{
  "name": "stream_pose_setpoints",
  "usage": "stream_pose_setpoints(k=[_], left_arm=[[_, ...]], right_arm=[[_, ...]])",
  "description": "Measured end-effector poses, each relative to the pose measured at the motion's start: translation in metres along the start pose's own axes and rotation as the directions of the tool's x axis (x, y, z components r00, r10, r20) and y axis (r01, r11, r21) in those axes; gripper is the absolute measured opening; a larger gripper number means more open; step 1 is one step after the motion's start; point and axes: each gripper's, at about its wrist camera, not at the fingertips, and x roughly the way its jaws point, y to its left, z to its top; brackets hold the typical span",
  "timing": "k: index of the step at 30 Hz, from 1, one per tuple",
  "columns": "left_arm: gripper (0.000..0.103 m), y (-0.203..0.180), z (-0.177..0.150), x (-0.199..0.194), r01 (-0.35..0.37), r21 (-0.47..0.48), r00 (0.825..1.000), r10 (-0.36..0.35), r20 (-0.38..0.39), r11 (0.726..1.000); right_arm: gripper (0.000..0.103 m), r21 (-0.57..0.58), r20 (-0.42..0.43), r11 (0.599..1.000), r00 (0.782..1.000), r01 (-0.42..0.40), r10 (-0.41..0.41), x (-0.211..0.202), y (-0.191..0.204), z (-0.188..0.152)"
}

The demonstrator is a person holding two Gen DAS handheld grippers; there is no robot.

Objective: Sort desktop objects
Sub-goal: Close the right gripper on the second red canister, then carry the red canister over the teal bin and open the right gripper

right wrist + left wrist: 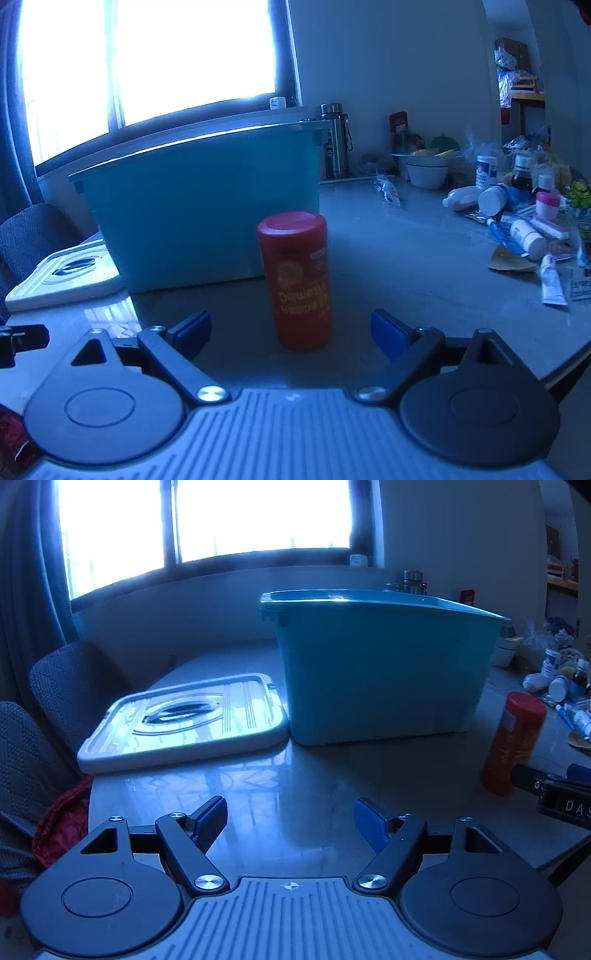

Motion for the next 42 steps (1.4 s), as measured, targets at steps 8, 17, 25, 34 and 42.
stream_pose_setpoints(k=[8, 17, 25, 34, 42], left_arm=[[0.078, 0.003, 0.006, 0.018, -0.028, 0.011, 0.999, 0.028, -0.022, 1.0], [0.078, -0.008, 0.011, 0.032, -0.017, 0.029, 0.999, 0.018, -0.048, 0.999], [0.078, -0.022, 0.017, 0.038, 0.003, 0.037, 0.998, -0.001, -0.059, 0.999], [0.078, -0.025, 0.024, 0.041, -0.02, 0.015, 0.999, 0.02, -0.049, 1.0], [0.078, -0.023, 0.033, 0.031, -0.033, -0.036, 0.999, 0.032, -0.015, 0.999]], right_arm=[[0.093, 0.002, 0.009, 1.0, 1.0, -0.014, 0.014, 0.026, 0.005, -0.001], [0.093, 0.02, 0.011, 1.0, 1.0, -0.012, 0.012, 0.053, -0.004, 0.008], [0.093, 0.02, -0.003, 1.0, 1.0, -0.006, 0.006, 0.077, -0.013, 0.014], [0.051, -0.022, -0.021, 0.998, 0.998, -0.058, 0.057, 0.093, -0.015, 0.019], [0.051, -0.079, -0.001, 0.992, 0.996, -0.094, 0.095, 0.072, -0.003, 0.041]])
